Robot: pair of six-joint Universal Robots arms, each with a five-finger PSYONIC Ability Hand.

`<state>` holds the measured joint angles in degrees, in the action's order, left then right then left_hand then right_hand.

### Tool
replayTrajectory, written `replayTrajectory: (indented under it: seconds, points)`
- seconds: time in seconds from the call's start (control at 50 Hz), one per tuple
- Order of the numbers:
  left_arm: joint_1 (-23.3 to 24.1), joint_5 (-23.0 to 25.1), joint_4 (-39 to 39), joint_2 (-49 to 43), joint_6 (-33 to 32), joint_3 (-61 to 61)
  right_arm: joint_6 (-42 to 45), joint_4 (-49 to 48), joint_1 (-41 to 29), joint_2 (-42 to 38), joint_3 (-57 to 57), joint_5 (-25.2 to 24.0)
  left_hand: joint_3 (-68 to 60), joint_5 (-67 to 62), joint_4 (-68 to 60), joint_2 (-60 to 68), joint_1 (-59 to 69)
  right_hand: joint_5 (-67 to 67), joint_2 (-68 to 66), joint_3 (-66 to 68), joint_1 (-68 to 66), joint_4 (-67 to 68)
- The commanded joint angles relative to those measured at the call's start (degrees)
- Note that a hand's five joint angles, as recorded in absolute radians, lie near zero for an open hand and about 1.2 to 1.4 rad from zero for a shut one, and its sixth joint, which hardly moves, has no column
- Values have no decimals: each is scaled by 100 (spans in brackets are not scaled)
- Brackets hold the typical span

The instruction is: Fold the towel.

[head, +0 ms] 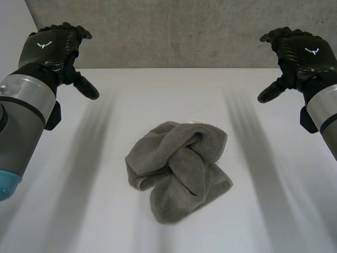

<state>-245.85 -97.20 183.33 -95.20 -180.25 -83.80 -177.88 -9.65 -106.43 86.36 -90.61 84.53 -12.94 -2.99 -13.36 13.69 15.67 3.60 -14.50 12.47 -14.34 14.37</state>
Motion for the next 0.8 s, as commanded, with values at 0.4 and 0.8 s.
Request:
replayTrajectory:
  seconds: [0.4, 0.8]
  points:
    - [335, 561, -34, -218, 33, -198, 904, 165, 132, -383, 132, -1008, 294, 143, 336, -213, -410, -360, 450, -247, 434, -437]
    - [1602, -27, 1064, -1649, 86, -884, 2275, 271, 378, -2394, 105, -2581, 294, 261, 336, -331, -528, -360, 450, -247, 434, -437]
